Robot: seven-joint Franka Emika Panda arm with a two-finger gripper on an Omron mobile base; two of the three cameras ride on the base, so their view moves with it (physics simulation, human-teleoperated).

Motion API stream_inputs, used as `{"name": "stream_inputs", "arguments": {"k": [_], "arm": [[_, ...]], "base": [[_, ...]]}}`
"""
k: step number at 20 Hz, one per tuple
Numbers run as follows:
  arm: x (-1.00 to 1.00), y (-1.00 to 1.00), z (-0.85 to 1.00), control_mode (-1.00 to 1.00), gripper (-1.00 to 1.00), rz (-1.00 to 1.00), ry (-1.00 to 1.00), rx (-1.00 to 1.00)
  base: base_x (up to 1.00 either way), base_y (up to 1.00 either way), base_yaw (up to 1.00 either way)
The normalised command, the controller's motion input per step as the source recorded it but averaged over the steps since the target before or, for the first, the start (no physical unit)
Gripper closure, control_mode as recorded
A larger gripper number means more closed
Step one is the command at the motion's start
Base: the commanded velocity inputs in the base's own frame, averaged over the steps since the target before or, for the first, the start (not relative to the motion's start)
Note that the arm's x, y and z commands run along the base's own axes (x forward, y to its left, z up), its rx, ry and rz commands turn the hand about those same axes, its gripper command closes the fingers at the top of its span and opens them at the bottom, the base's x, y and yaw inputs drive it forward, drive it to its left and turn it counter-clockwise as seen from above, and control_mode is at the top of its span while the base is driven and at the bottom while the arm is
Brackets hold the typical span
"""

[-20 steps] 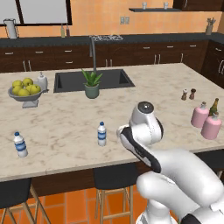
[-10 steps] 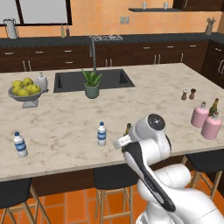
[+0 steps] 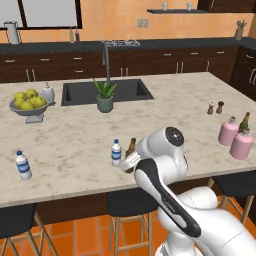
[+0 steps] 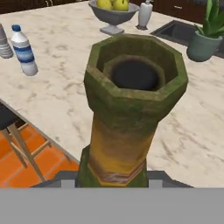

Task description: Move the plastic bottles in the middle to the plastics group, and the glass bottles in the middle to the glass group.

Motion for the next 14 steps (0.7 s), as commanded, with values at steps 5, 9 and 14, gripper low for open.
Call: {"name": "stream_inputs", "arguments": {"k": [5,9,14], "arm": [[0.0,-0.67,0.0,-1.0,1.0,-0.15,0.01,0.02],[-0.09,-0.9,0.0,-1.0,1.0,-0.33,0.02,0.18],[-0.15,-1.0,0.0,-1.0,1.0,-0.37,0.01,0.22]], "base": [[0.0,0.0,0.0],[0.0,0.0,0.0],[0.0,0.0,0.0]]}}
